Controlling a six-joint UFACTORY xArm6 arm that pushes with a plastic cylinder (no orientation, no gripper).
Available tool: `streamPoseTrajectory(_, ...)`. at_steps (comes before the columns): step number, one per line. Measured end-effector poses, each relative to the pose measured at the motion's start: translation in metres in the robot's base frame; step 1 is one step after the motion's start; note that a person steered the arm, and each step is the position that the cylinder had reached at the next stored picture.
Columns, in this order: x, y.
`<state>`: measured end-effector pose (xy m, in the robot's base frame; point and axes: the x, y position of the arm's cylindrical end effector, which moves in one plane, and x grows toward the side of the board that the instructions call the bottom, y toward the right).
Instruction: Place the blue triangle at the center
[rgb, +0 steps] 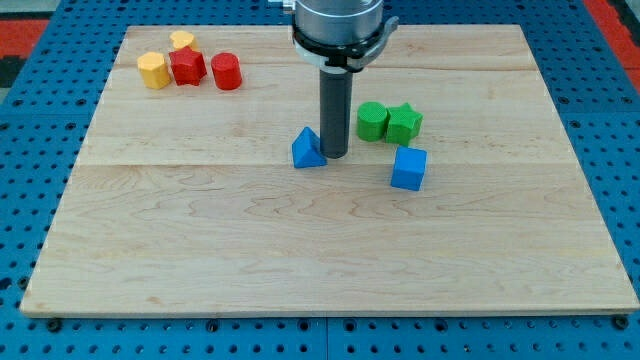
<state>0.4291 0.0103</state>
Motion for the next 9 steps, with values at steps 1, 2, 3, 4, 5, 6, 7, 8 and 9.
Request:
streamPoseTrajectory(1, 0.015, -0.015)
streamPoseTrajectory(2, 0.014, -0.057)
streamPoseTrajectory(3, 0.003, -0.039)
streamPoseTrajectory(4, -0.011, -0.031)
streamPoseTrajectory(5, 0.018, -0.034)
streamPoseTrajectory(6, 0.018, -0.086)
streamPoseTrajectory(7, -0.006, -0.093)
streamPoseTrajectory(8, -0.007, -0.083)
streamPoseTrajectory(9, -0.007, -0.055)
